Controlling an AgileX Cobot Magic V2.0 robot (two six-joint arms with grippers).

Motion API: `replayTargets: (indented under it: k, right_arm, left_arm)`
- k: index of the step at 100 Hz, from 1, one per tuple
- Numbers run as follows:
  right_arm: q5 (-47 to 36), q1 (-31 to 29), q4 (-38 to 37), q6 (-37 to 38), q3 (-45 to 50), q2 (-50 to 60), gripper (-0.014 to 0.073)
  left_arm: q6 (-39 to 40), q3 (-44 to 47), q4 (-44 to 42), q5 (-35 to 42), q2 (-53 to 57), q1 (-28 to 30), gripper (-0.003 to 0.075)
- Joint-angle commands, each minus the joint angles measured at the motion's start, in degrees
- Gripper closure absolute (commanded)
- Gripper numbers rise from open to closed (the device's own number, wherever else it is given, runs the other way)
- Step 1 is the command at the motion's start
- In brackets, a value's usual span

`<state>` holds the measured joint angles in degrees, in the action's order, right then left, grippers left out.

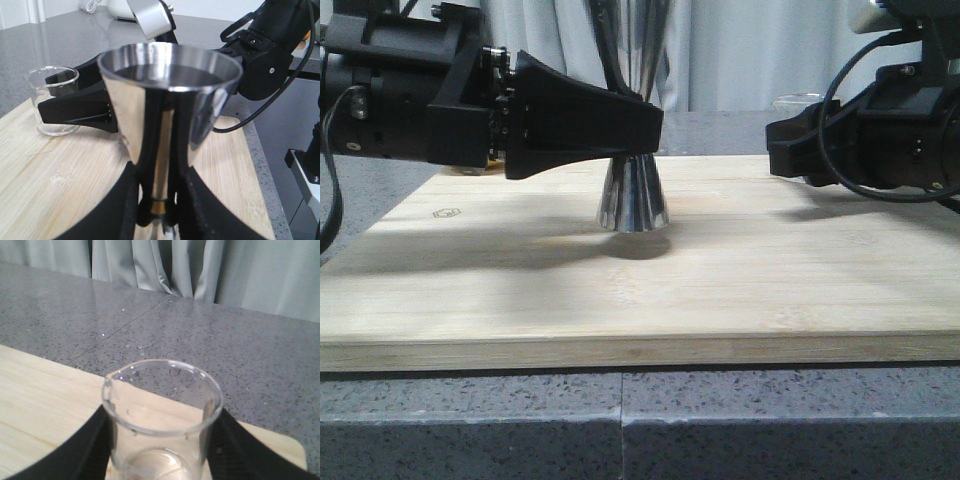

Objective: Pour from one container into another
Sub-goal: 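Lower the beaker with the right gripper onto the board, then open the right gripper and lift it away from the beaker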

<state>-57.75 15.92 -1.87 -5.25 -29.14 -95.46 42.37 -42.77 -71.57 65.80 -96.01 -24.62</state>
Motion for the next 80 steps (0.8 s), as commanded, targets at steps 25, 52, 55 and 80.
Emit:
replayTargets:
  k: [25,52,55,80]
  right_arm:
    - [-2.5,-0.3,0.0,0.0,-0.4,1.8,0.0420]
    - [-2.6,-0.3,0.0,0.0,-0.4,1.8,0.0242]
    - [-2.6,-0.3,0.0,0.0,-0.4,1.8,0.0239]
    - [-4.5,-0.3,0.0,0.0,-0.4,1.8,0.0238]
  left_arm:
    - [0.5,-1.2,2.6,12.3,2.6,-0.5,0.0739]
    - [0.5,-1.2,2.6,12.3,2.6,-0.5,0.0739]
    - [0.5,-1.2,2.6,12.3,2.6,-0.5,0.0739]
    - [0.5,-1.2,2.6,12.3,2.6,-0.5,0.0739]
